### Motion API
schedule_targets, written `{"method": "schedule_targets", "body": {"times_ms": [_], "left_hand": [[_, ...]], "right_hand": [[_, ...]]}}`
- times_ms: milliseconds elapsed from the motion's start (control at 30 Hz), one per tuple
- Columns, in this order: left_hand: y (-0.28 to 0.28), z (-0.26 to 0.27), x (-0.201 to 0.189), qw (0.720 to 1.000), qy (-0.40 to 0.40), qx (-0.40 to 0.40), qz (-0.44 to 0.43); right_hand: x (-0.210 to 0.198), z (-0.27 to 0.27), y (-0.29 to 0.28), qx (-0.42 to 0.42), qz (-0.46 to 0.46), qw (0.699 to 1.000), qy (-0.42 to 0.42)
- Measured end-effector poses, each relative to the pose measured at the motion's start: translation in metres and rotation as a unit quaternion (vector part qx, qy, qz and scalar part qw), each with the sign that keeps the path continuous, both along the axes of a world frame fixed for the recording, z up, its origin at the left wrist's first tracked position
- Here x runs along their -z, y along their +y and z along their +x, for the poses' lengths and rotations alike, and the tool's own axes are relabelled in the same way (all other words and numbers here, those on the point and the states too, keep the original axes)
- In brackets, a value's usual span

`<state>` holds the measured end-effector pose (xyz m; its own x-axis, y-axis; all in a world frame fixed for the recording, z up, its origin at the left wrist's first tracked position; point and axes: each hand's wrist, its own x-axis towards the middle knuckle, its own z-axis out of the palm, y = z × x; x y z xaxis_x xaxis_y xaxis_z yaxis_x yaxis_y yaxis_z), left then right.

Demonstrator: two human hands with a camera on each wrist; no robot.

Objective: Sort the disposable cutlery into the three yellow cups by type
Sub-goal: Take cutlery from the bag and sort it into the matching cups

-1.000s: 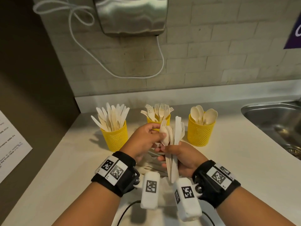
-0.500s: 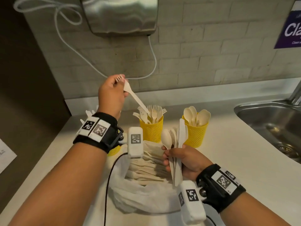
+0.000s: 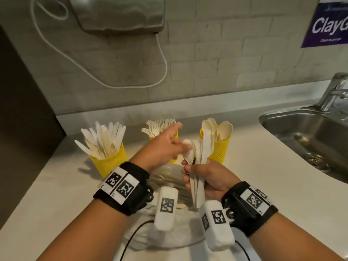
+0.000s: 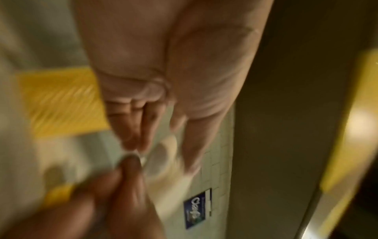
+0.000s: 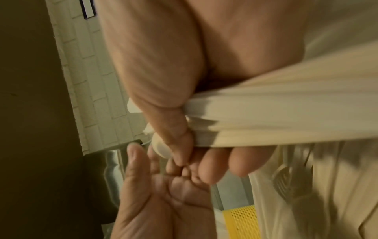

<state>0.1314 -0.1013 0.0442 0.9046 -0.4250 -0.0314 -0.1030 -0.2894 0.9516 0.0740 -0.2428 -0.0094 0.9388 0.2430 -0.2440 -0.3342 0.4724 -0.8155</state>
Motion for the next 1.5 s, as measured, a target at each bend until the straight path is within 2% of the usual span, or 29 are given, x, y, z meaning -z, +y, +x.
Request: {"method": "schedule_targets", "body": {"times_ms": [67,133,333,433,567,667,833,867,933,1033,1167,1267,1367,1500], "left_hand": [[-0.004,-0.003,0.01,0.996,0.042,0.073,-0.012],[-0.001,0.0,0.011,0.996,0.037,0.081,-0.014],[-0.006,0.003,0.012,0.99,0.107,0.075,-0.058],[-0.013,0.005,0.01,0.993,0.086,0.059,-0.056],[-0.022,0.011,0.001,1.0,0.003,0.012,-0.012],[-0.032,0.013,-0.005,0.998,-0.035,0.039,0.039],[-0.04,0.01,-0.005,0.988,0.067,0.137,-0.003],[-0.042,0.009,-0.004,0.987,0.067,0.145,-0.007],[-0.047,0.009,-0.003,0.992,0.024,0.121,0.008],[-0.053,0.023,-0.015,0.996,-0.075,0.041,0.017],[-0.054,0.049,-0.054,0.984,-0.167,-0.039,-0.048],[-0.065,0.064,-0.071,0.974,-0.211,-0.066,-0.047],[-0.088,0.076,-0.061,0.969,-0.237,-0.062,0.004],[-0.113,0.082,-0.025,0.964,-0.232,-0.019,0.132]], "right_hand": [[0.0,0.001,0.003,-0.002,0.0,1.0,-0.007],[-0.001,0.001,0.003,-0.006,0.007,1.0,-0.002],[-0.004,-0.004,-0.003,-0.045,-0.01,0.999,0.018],[-0.004,-0.006,-0.006,-0.059,0.011,0.998,0.016],[0.002,-0.006,-0.012,-0.022,-0.002,1.0,0.015],[0.002,-0.007,-0.018,-0.013,-0.019,1.0,0.001],[0.003,-0.011,-0.027,-0.026,0.009,1.0,-0.013],[0.002,-0.011,-0.028,-0.03,0.008,0.999,-0.015],[0.001,-0.009,-0.03,-0.036,0.008,0.999,-0.017],[0.002,-0.007,-0.039,-0.02,-0.001,1.0,-0.022],[0.01,-0.01,-0.06,0.049,-0.006,0.999,-0.015],[0.019,-0.016,-0.076,0.112,0.035,0.993,0.0],[0.021,-0.021,-0.083,0.143,0.042,0.989,-0.003],[0.017,-0.024,-0.084,0.15,0.031,0.988,-0.006]]}}
